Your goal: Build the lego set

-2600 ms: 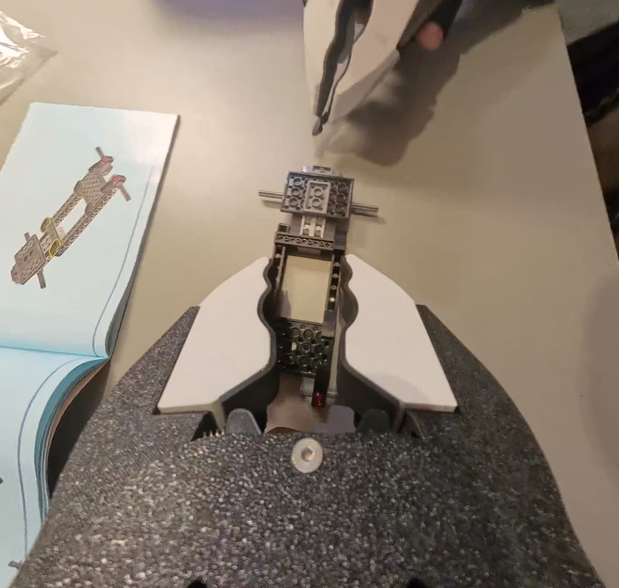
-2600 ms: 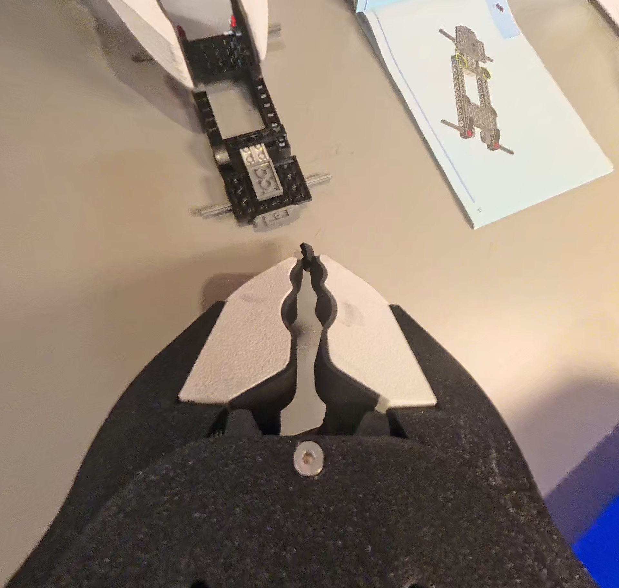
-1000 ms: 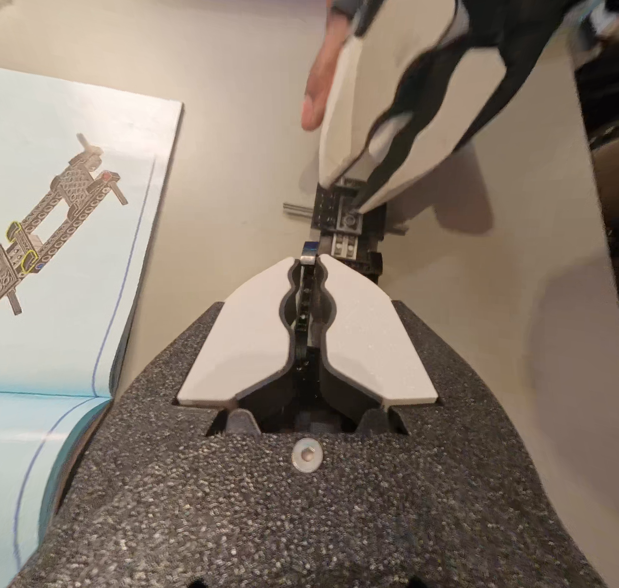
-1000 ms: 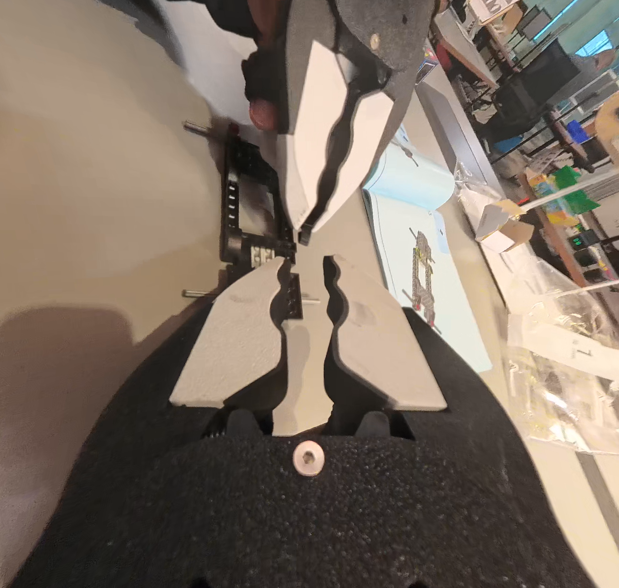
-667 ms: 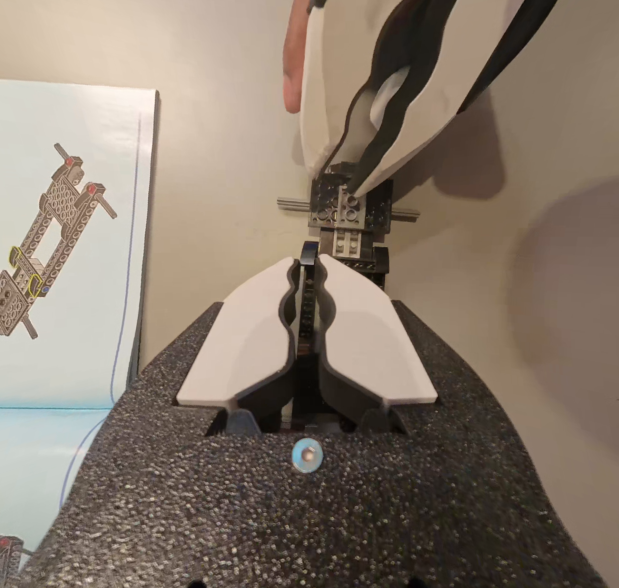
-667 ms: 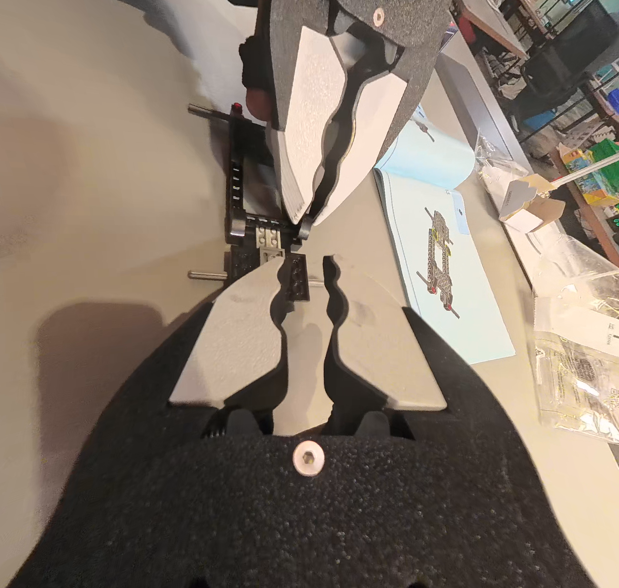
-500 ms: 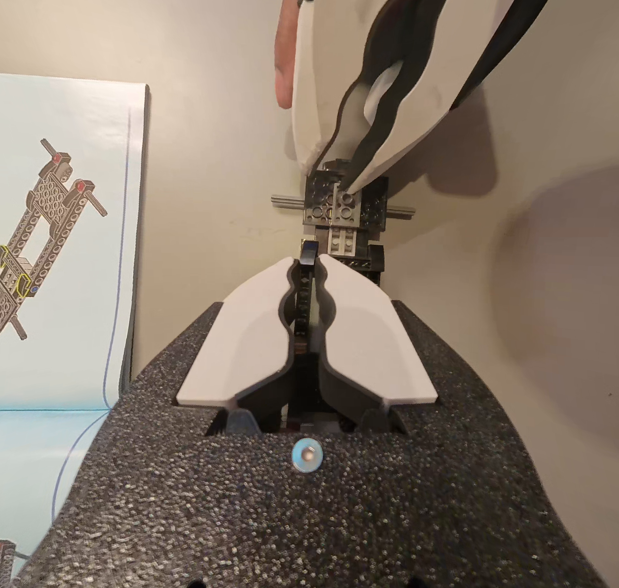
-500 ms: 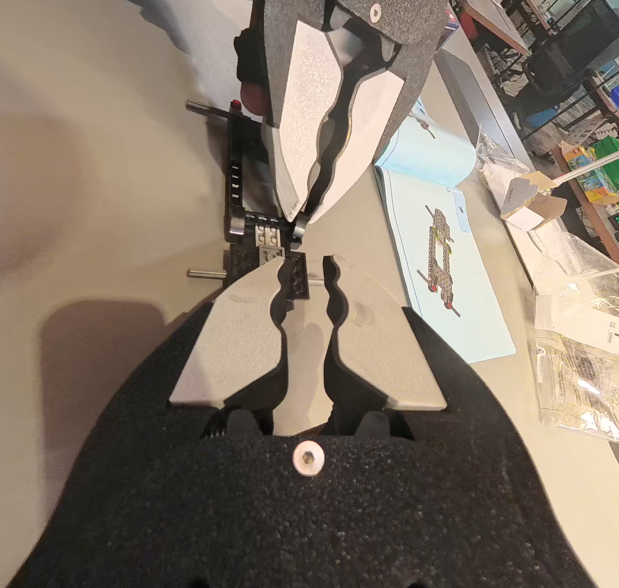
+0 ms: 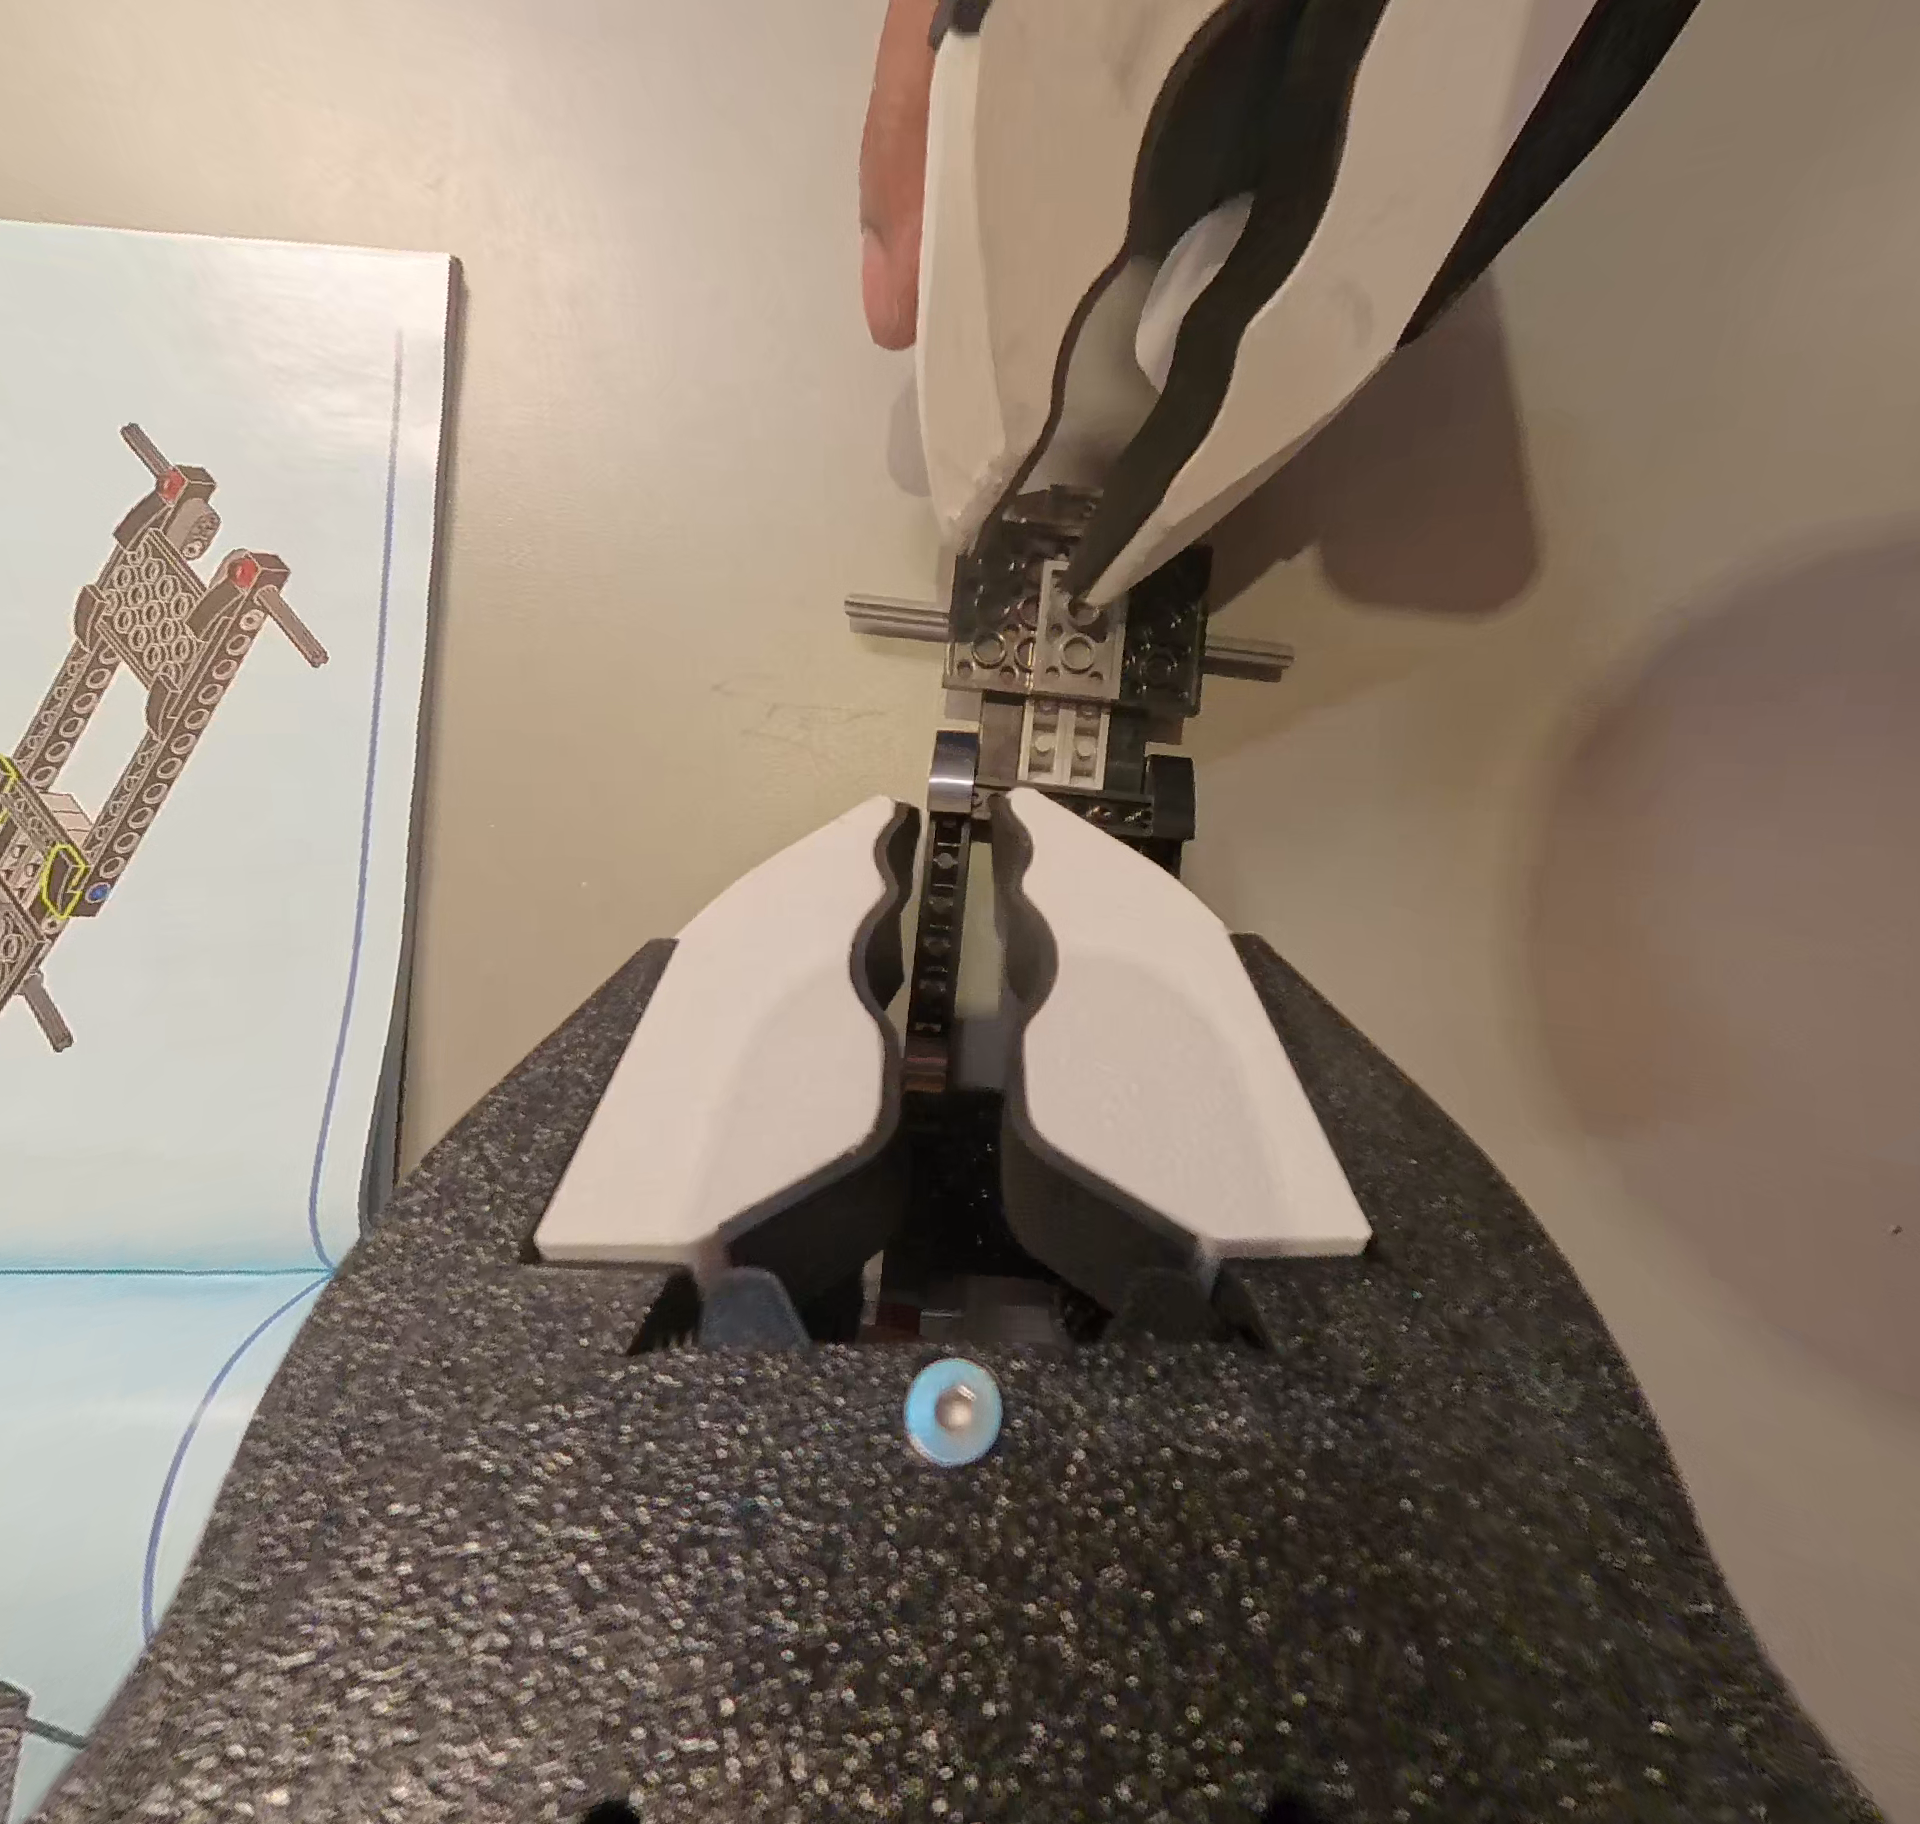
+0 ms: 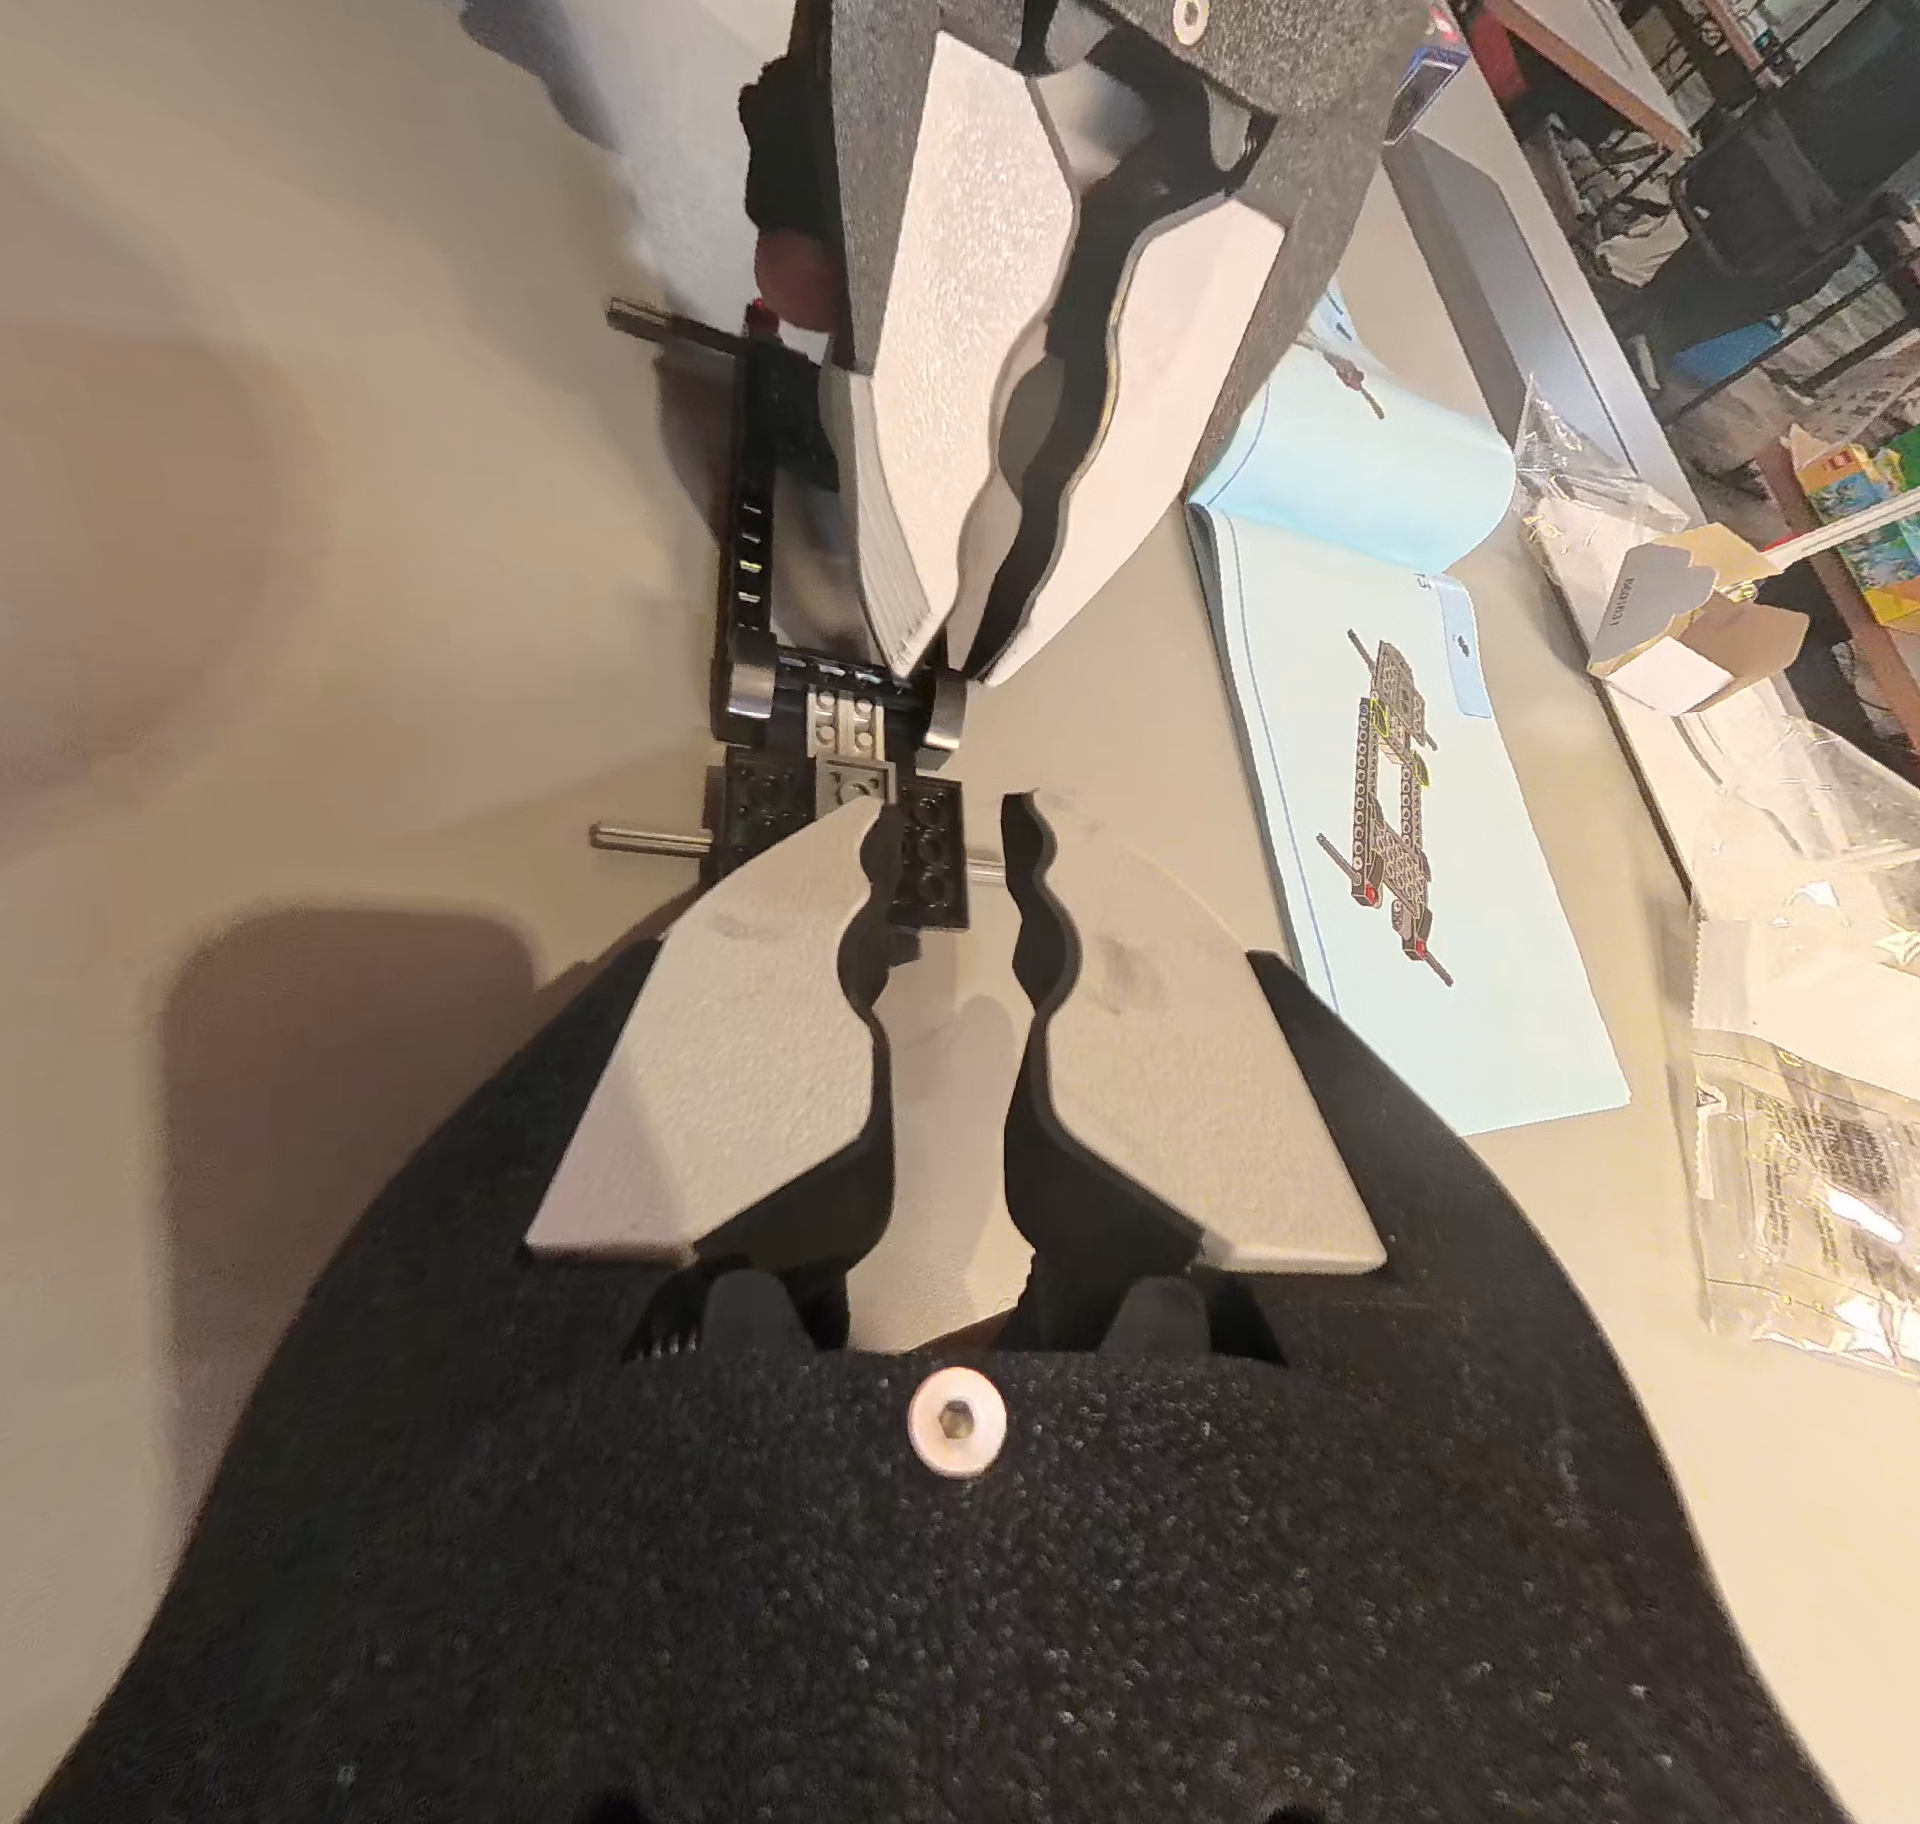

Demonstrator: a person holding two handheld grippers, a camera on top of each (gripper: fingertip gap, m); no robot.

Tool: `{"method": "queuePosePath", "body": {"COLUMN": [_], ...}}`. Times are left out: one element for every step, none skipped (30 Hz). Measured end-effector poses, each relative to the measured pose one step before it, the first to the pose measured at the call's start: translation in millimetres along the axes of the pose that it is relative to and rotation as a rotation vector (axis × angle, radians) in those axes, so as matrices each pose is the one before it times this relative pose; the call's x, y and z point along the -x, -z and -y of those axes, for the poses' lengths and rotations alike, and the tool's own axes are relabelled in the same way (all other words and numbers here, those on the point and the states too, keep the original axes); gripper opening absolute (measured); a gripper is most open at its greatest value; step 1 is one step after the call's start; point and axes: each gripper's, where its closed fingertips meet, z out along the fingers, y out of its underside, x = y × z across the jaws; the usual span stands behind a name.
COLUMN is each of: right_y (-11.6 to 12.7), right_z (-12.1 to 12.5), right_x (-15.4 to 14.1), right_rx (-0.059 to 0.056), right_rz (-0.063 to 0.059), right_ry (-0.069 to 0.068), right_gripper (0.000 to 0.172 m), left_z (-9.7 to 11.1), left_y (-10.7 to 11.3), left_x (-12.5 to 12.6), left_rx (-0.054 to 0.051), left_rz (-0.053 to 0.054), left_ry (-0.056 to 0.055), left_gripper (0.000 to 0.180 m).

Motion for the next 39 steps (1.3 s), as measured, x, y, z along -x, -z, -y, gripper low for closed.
{"method": "queuePosePath", "body": {"right_y": [0.47, 0.52, 0.58, 0.66, 0.72, 0.94, 1.20, 1.31, 1.10, 0.48, 0.14, -0.11, 0.04, -0.18, -0.65, -0.65, -0.58, -0.72, -0.73, -0.47, -0.39, -0.23, -0.27, -0.34, -0.43, -0.56, -0.58, -0.53, -0.61, -1.02, -1.16, -1.48, -1.66, -1.78, -2.03, -2.37, -2.73, -2.65, -2.41], "right_z": [-0.23, -0.30, -0.27, -0.53, -1.18, -1.79, -2.71, -3.22, -4.20, -4.79, -4.24, -2.87, -1.17, -0.30, -0.62, -0.16, 0.55, -0.03, 0.12, 0.50, 0.23, 0.28, 0.42, 0.47, 0.59, 0.68, 0.85, 0.85, 0.79, 1.04, 1.30, 1.49, 1.65, 1.99, 2.39, 2.42, 2.04, 2.00, 2.35], "right_x": [-0.90, -0.95, -0.81, -0.60, -0.42, -0.62, -1.14, -0.56, 1.01, 1.60, 0.41, 0.04, 0.43, 1.41, 3.48, 5.00, 4.89, 3.72, 2.36, 1.97, 2.92, 3.63, 3.64, 3.77, 4.00, 4.16, 4.28, 4.38, 4.51, 4.63, 5.08, 5.17, 4.67, 4.04, 4.07, 4.07, 3.62, 3.01, 2.26], "right_rx": [-0.0006, -0.0005, -0.0013, 0.0008, 0.0046, 0.0091, 0.0137, 0.0147, 0.0182, 0.0208, 0.0165, 0.0123, 0.0078, 0.0052, 0.0092, 0.0079, 0.0054, 0.0077, 0.0048, 0.0002, 0.0021, 0.0047, 0.0053, 0.0061, 0.0067, 0.0058, 0.0037, 0.0034, 0.0040, 0.0028, 0.0011, 0.0010, 0.0012, -0.0001, -0.0028, -0.0024, 0.0004, -0.0005, -0.0031], "right_rz": [-0.0009, -0.0009, 0.0001, 0.0013, 0.0027, 0.0016, 0.0007, 0.0082, 0.0247, 0.0314, 0.0232, 0.0204, 0.0218, 0.0257, 0.0372, 0.0437, 0.0389, 0.0266, 0.0123, 0.0038, 0.0035, 0.0039, 0.0008, -0.0001, 0.0015, 0.0017, 0.0014, 0.0010, 0.0011, 0.0025, 0.0053, 0.0067, 0.0039, 0.0001, 0.0001, 0.0014, 0.0007, -0.0026, -0.0055], "right_ry": [-0.0044, -0.0044, -0.0048, -0.0064, -0.0078, -0.0099, -0.0152, -0.0249, -0.0381, -0.0454, -0.0433, -0.0361, -0.0272, -0.0203, -0.0148, -0.0100, -0.0072, -0.0076, -0.0059, -0.0004, 0.0046, 0.0081, 0.0098, 0.0100, 0.0082, 0.0062, 0.0072, 0.0090, 0.0081, 0.0064, 0.0050, 0.0024, -0.0003, -0.0008, -0.0004, -0.0015, -0.0014, 0.0006, -0.0005], "right_gripper": [0.019, 0.019, 0.019, 0.020, 0.020, 0.020, 0.020, 0.020, 0.021, 0.023, 0.023, 0.024, 0.024, 0.024, 0.024, 0.025, 0.027, 0.028, 0.028, 0.028, 0.028, 0.027, 0.027, 0.026, 0.025, 0.025, 0.025, 0.024, 0.024, 0.024, 0.024, 0.024, 0.024, 0.024, 0.024, 0.024, 0.024, 0.024, 0.024], "left_z": [-0.22, 0.30, 0.74, 1.14, 1.28, 1.33, 1.64, 1.60, 1.19, -0.01, -1.40, -2.33, -3.13, -3.99, -4.45, -4.74, -4.59, -3.58, -3.21, -2.91, -2.06, -1.69, -1.92, -1.63, -1.50, -1.24, -0.81, -1.02, -1.15, -1.44, -1.44, -1.36, -0.74, -0.38, -0.47, -0.37, 0.07, 0.04, 0.11], "left_y": [1.27, 1.75, 2.29, 2.87, 3.37, 3.94, 4.46, 4.75, 4.85, 4.51, 4.12, 3.80, 3.08, 2.62, 2.05, 1.64, 1.46, 1.18, 1.05, 1.11, 1.07, 0.98, 0.86, 0.88, 0.43, 0.15, -0.12, -0.35, -0.69, -1.06, -1.18, -1.31, -1.09, -1.02, -0.82, -0.65, -0.39, -0.22, -0.14], "left_x": [0.39, -0.02, 0.20, 0.68, 0.34, -0.33, -0.40, -1.36, -2.77, -3.56, -3.24, -3.09, -3.50, -3.27, -3.41, -3.93, -3.97, -3.80, -3.53, -3.08, -2.41, -2.29, -2.06, -1.45, -1.63, -2.35, -2.57, -2.23, -2.02, -1.65, -1.26, -0.54, -0.38, -0.72, -0.99, -1.36, -1.32, -1.03, -0.60], "left_rx": [-0.0043, -0.0078, -0.0111, -0.0141, -0.0153, -0.0167, -0.0219, -0.0254, -0.0282, -0.0274, -0.0228, -0.0254, -0.0262, -0.0227, -0.0196, -0.0146, -0.0115, -0.0122, -0.0085, -0.0049, -0.0051, -0.0025, 0.0013, 0.0010, 0.0010, -0.0016, -0.0046, -0.0044, -0.0023, -0.0011, 0.0003, 0.0005, -0.0027, -0.0034, -0.0021, -0.0017, -0.0033, -0.0039, -0.0041], "left_rz": [0.0025, -0.0005, 0.0005, 0.0053, 0.0044, 0.0044, 0.0097, 0.0106, 0.0080, 0.0098, 0.0166, 0.0190, 0.0139, 0.0131, 0.0119, 0.0071, 0.0038, 0.0041, 0.0044, 0.0066, 0.0112, 0.0124, 0.0134, 0.0173, 0.0144, 0.0070, 0.0044, 0.0044, 0.0041, 0.0035, 0.0054, 0.0080, 0.0098, 0.0093, 0.0079, 0.0074, 0.0098, 0.0129, 0.0173], "left_ry": [0.0005, 0.0035, 0.0040, 0.0060, 0.0105, 0.0146, 0.0194, 0.0275, 0.0348, 0.0378, 0.0377, 0.0404, 0.0442, 0.0442, 0.0371, 0.0276, 0.0212, 0.0175, 0.0152, 0.0123, 0.0124, 0.0122, 0.0094, 0.0093, 0.0128, 0.0146, 0.0133, 0.0102, 0.0080, 0.0081, 0.0107, 0.0101, 0.0077, 0.0056, 0.0034, 0.0022, 0.0013, 0.0000, 0.0002], "left_gripper": [0.016, 0.017, 0.018, 0.019, 0.021, 0.022, 0.022, 0.023, 0.024, 0.024, 0.024, 0.024, 0.024, 0.024, 0.025, 0.025, 0.025, 0.025, 0.025, 0.025, 0.025, 0.025, 0.025, 0.025, 0.025, 0.025, 0.025, 0.025, 0.025, 0.025, 0.025, 0.025, 0.026, 0.027, 0.027, 0.028, 0.030, 0.030, 0.031]}}
